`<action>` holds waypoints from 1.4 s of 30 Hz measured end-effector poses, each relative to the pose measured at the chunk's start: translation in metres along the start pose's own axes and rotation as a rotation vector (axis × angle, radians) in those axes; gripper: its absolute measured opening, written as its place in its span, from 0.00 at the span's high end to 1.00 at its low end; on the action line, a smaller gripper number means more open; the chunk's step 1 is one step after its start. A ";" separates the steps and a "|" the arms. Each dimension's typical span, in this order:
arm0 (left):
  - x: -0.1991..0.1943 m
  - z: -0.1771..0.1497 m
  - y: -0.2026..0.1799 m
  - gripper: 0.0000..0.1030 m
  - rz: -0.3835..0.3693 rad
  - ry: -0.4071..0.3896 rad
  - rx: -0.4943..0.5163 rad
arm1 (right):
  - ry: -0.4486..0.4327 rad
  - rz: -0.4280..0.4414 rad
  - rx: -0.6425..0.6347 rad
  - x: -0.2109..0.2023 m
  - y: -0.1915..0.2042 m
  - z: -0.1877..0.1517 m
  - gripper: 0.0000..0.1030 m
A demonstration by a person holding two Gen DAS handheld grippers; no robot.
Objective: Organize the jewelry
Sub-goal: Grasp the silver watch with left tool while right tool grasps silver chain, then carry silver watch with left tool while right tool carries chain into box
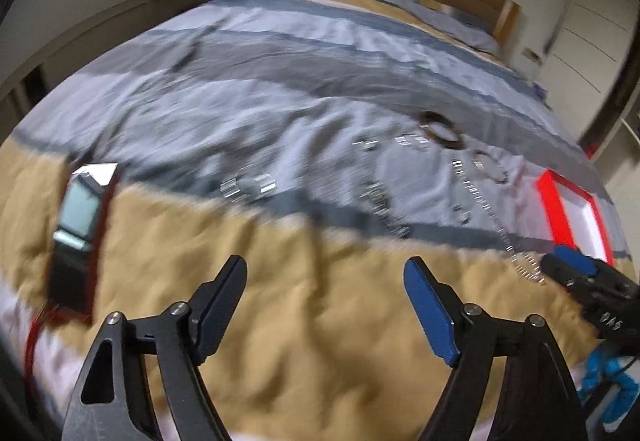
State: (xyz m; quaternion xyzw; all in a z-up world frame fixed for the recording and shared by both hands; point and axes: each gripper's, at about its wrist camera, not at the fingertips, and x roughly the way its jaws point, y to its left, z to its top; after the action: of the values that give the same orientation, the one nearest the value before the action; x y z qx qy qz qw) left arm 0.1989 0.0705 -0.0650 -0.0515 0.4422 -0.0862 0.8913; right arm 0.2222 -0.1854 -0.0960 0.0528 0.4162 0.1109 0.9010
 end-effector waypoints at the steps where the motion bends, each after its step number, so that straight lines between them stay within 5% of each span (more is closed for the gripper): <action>1: 0.008 0.005 -0.006 0.28 -0.018 0.007 0.013 | 0.002 0.002 0.003 0.005 -0.003 0.003 0.42; 11: 0.100 0.038 -0.037 0.42 -0.048 0.113 0.028 | 0.054 0.044 0.005 0.055 -0.021 0.019 0.43; 17: 0.119 0.038 -0.035 0.51 -0.035 0.115 0.028 | 0.090 0.040 -0.036 0.084 -0.017 0.021 0.54; 19: 0.121 0.036 -0.033 0.62 -0.030 0.112 0.024 | 0.095 0.038 -0.045 0.087 -0.016 0.021 0.62; 22: 0.120 0.034 -0.031 0.77 -0.023 0.101 0.018 | 0.105 0.032 -0.067 0.089 -0.013 0.017 0.79; 25: 0.116 0.031 -0.032 0.77 -0.022 0.090 0.030 | 0.117 0.050 -0.074 0.088 -0.010 0.014 0.94; 33: 0.090 0.023 -0.038 0.77 0.001 0.047 0.058 | 0.091 0.134 -0.046 0.064 -0.001 0.003 0.96; 42: 0.038 0.014 -0.047 0.77 -0.021 0.013 0.077 | -0.002 0.184 -0.002 -0.008 0.009 0.002 0.96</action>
State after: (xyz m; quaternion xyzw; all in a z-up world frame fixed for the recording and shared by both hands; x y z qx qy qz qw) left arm 0.2280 0.0175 -0.0782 -0.0212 0.4438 -0.1128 0.8888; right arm 0.2175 -0.1789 -0.0869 0.0902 0.4087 0.1936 0.8873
